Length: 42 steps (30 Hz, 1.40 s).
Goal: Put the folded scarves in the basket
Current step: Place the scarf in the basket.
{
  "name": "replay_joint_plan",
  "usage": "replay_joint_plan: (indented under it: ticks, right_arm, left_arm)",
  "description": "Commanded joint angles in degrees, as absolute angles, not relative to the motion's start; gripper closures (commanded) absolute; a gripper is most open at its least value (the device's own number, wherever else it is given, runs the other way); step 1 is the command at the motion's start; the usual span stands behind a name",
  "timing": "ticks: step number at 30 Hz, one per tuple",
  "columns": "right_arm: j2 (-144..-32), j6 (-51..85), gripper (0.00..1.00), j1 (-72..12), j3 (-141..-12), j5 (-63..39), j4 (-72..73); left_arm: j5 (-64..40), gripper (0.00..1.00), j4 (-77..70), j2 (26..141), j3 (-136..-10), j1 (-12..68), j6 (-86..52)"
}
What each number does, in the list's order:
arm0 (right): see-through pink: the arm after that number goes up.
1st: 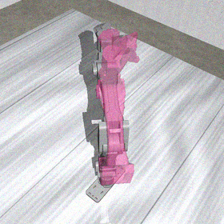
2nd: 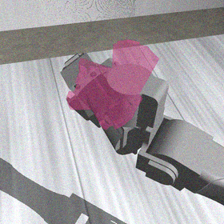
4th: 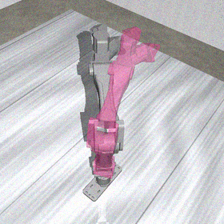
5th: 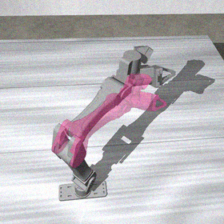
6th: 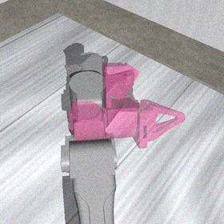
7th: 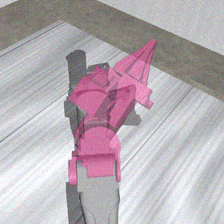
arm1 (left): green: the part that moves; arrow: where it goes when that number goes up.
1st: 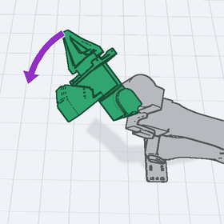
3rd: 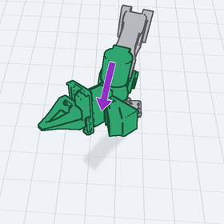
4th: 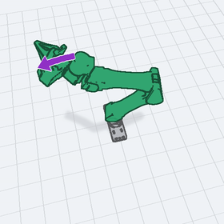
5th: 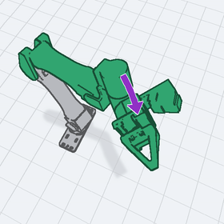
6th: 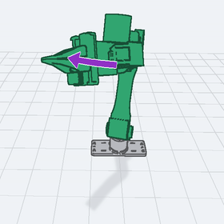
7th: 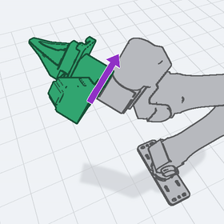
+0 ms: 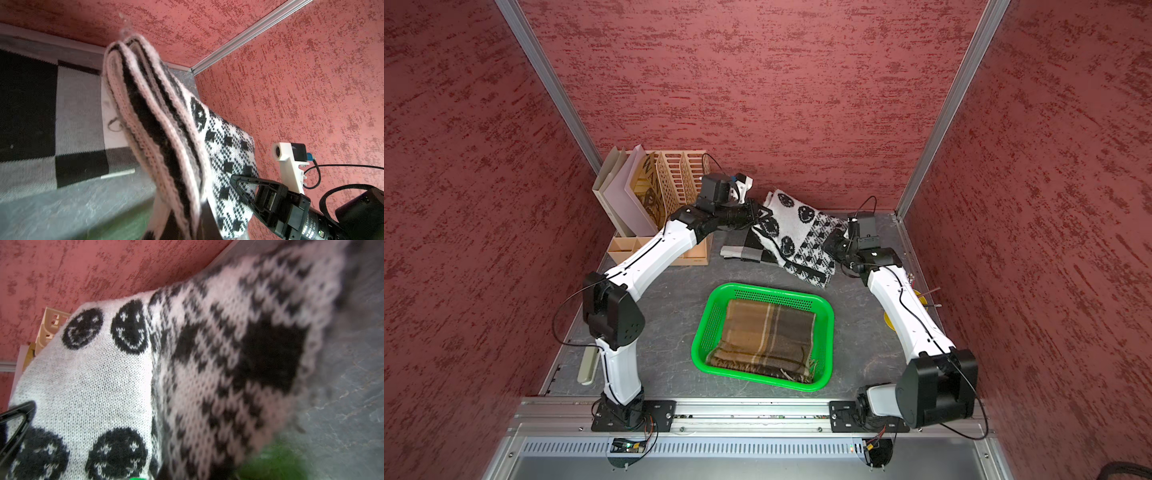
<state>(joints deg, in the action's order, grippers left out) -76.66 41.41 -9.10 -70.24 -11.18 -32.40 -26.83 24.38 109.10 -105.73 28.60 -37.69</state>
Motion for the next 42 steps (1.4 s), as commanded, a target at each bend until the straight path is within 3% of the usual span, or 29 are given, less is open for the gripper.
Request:
replay_joint_plan:
  ticks: [1, 11, 20, 28, 42]
  right_arm:
    - [-72.5, 39.0, 1.0, -11.0, -71.2, -11.4, -39.1]
    - [-60.3, 39.2, 1.0, -19.8, -66.2, -11.1, -49.4]
    - [-54.5, 43.9, 1.0, -29.1, -55.9, -7.4, -49.1]
    - [-53.8, 48.1, 1.0, -36.2, -49.8, -3.3, -46.5]
    - [-56.1, 47.5, 1.0, -38.7, -51.2, 0.6, -47.8]
  left_arm:
    - [-25.0, 1.0, 22.0, 102.4, -98.0, 28.4, -41.2]
    - [-17.5, 1.0, 21.2, 78.4, -69.1, 34.1, -47.5]
    - [-6.3, 1.0, 22.7, 63.4, -50.5, 42.0, -53.0]
    - [-2.4, 1.0, 24.3, 60.6, -44.4, 45.3, -54.8]
    - [4.6, 1.0, 31.7, 53.2, -41.5, 50.4, -59.6]
